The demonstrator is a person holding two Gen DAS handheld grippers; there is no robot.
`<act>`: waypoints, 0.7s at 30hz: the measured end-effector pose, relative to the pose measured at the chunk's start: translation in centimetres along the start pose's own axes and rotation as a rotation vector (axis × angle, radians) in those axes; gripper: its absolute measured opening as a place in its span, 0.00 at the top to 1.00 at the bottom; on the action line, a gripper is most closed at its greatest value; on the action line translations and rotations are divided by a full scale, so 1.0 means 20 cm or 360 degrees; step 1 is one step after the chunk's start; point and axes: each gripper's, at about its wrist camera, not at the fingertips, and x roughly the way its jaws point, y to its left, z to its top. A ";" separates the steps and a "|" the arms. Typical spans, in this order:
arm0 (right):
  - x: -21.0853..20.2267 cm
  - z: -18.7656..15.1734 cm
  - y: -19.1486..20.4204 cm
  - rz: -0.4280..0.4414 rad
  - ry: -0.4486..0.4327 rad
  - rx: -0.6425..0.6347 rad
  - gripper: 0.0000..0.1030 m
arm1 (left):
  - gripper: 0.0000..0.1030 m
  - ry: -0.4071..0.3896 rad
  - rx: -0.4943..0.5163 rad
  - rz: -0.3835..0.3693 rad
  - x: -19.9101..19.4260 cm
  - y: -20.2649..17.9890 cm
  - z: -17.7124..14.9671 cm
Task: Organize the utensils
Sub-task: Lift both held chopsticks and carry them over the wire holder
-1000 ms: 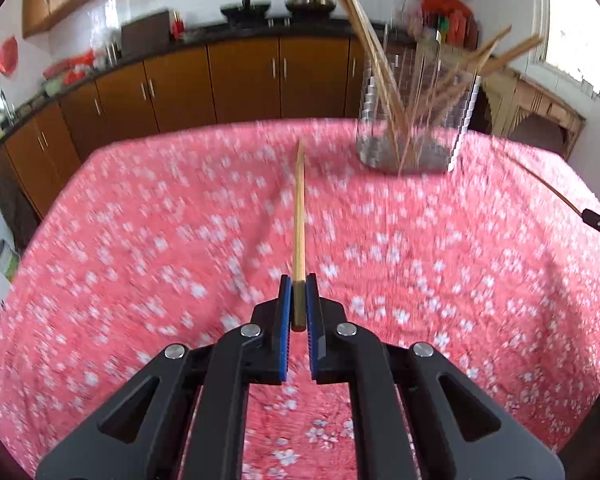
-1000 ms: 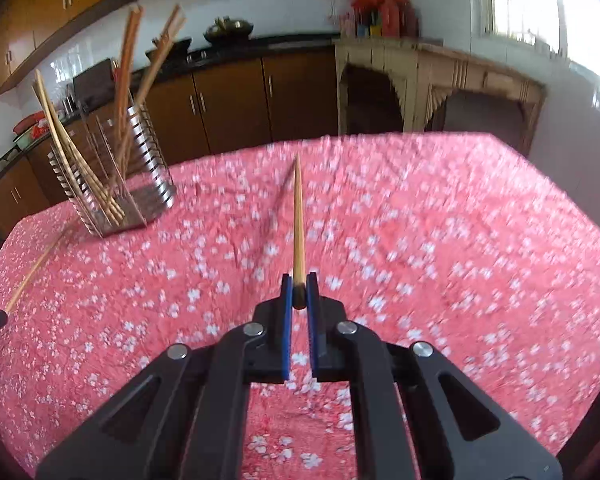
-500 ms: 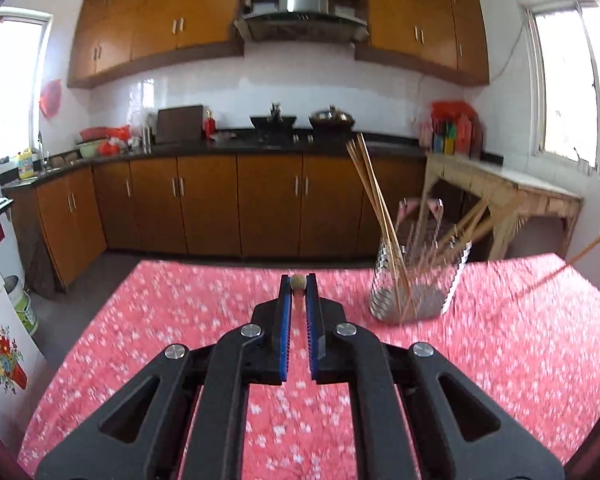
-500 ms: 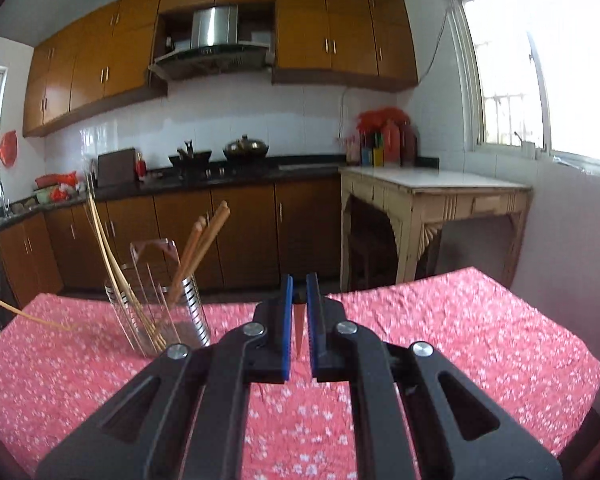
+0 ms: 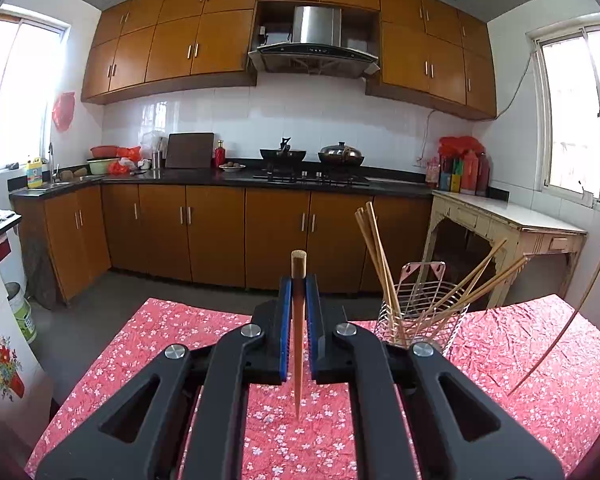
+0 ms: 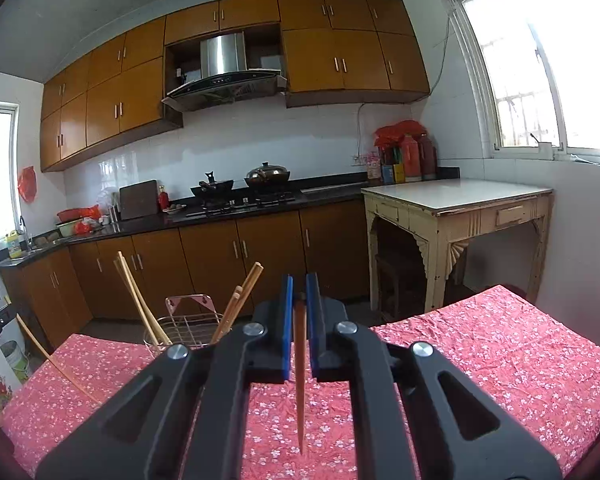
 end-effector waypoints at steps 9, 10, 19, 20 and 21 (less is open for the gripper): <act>-0.02 0.05 0.03 0.0092 0.0006 0.0018 0.93 | 0.93 -0.0004 -0.0009 -0.0058 -0.01 -0.04 0.03; -0.03 0.06 0.03 0.0107 0.0007 0.0022 0.93 | 0.93 -0.0005 -0.0012 -0.0066 -0.01 -0.04 0.03; -0.08 0.32 0.17 0.0317 -0.0087 0.0046 0.93 | 0.93 -0.0073 -0.0063 -0.0208 0.01 -0.16 0.25; -0.09 0.36 0.19 0.0345 -0.0100 0.0051 0.93 | 0.93 -0.0089 -0.0070 -0.0225 0.01 -0.17 0.29; -0.09 0.42 0.22 0.0382 -0.0122 0.0053 0.93 | 0.93 -0.0110 -0.0082 -0.0247 0.02 -0.19 0.34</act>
